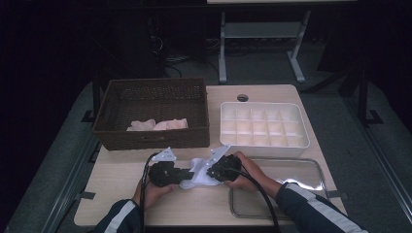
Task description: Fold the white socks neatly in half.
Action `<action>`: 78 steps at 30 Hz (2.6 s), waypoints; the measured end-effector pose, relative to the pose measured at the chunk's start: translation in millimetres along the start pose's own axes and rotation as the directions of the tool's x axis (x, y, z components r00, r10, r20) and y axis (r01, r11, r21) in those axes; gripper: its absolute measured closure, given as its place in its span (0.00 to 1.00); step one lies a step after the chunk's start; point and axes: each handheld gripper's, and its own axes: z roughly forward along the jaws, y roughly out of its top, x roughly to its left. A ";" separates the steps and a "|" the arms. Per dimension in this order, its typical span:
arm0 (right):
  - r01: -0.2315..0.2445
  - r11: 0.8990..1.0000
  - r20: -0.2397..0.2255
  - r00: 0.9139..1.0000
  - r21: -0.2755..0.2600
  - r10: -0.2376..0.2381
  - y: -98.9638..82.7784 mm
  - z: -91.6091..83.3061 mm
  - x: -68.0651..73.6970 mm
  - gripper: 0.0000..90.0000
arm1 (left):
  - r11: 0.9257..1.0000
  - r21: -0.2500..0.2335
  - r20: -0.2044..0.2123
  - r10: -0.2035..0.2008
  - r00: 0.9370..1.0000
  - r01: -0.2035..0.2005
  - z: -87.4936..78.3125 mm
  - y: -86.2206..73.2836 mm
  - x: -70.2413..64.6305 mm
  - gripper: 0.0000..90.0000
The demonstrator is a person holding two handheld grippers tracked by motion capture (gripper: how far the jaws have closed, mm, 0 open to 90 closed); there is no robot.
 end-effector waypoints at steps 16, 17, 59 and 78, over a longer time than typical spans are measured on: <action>0.001 0.992 0.029 1.000 -0.124 0.002 8.2 -14.6 -1.7 0.74 | 0.996 -0.085 0.012 0.004 1.000 -0.003 5.0 14.6 -6.8 0.89; -0.007 0.989 0.039 0.999 -0.147 0.013 8.0 -24.2 -3.7 0.72 | 0.997 -0.081 0.001 0.004 1.000 -0.004 4.3 14.9 -6.8 0.88; -0.109 0.994 0.002 0.994 -0.018 0.109 -26.3 -22.3 -21.0 0.77 | 0.989 -0.108 -0.044 0.097 0.994 -0.101 14.7 40.9 -22.7 0.42; -0.084 0.996 0.010 0.996 -0.018 0.084 -26.7 -16.2 -19.9 0.80 | 0.991 0.060 -0.029 0.119 0.992 -0.117 38.8 22.0 -3.1 0.73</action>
